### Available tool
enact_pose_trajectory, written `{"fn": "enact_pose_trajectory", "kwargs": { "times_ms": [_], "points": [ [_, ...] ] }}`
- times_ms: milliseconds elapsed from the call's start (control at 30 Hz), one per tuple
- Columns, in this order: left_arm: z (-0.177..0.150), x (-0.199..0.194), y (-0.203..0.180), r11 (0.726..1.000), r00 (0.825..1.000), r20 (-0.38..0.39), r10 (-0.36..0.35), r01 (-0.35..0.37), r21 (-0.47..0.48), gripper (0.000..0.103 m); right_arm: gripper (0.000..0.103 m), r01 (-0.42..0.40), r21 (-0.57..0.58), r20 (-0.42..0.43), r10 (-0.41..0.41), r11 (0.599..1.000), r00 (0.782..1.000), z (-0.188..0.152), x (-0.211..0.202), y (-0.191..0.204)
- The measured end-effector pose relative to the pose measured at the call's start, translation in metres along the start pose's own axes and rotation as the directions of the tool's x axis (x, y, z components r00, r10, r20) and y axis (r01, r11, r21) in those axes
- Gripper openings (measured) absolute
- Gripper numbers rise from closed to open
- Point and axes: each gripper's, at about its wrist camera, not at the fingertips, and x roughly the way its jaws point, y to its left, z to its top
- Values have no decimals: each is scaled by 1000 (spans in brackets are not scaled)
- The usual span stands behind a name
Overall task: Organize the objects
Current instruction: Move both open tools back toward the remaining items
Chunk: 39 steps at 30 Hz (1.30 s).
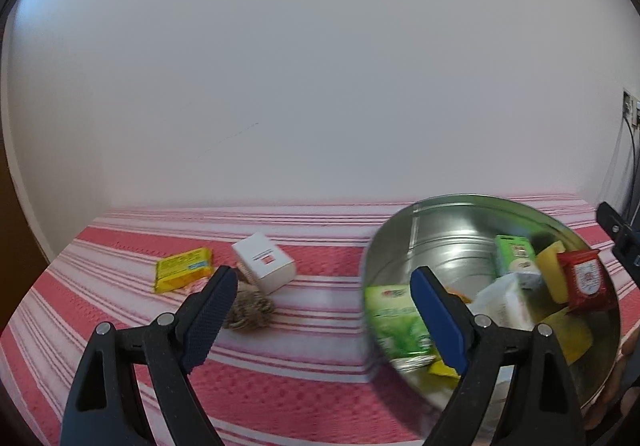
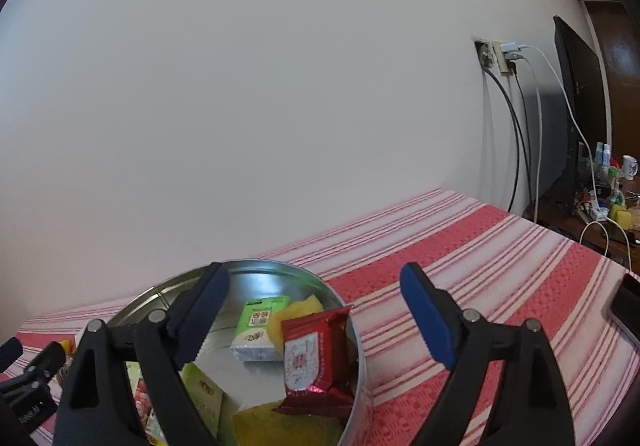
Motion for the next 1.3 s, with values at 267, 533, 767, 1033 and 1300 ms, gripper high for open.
{"fn": "enact_pose_trajectory", "kwargs": {
  "times_ms": [267, 533, 767, 1033, 1300],
  "points": [
    [-8, 9, 31, 999, 999, -12, 38, -39, -24, 90, 89, 33, -48, 65, -30, 998, 997, -10, -23, 19],
    [-15, 16, 62, 996, 997, -17, 77, -77, -32, 90, 89, 42, -52, 129, -35, 998, 991, -20, -45, 47],
    [-18, 23, 92, 992, 993, -13, 113, -114, -54, 90, 89, -1, -128, 123, 17, 992, 992, -35, -50, 93],
    [-19, 34, 124, 986, 988, -34, 152, -154, -67, 90, 89, -72, -152, 95, 87, 986, 992, -49, -50, 142],
    [-20, 50, 179, 968, 977, -77, 201, -210, -139, 90, 89, -143, -173, 40, 152, 974, 988, -60, -43, 182]
  ]
}}
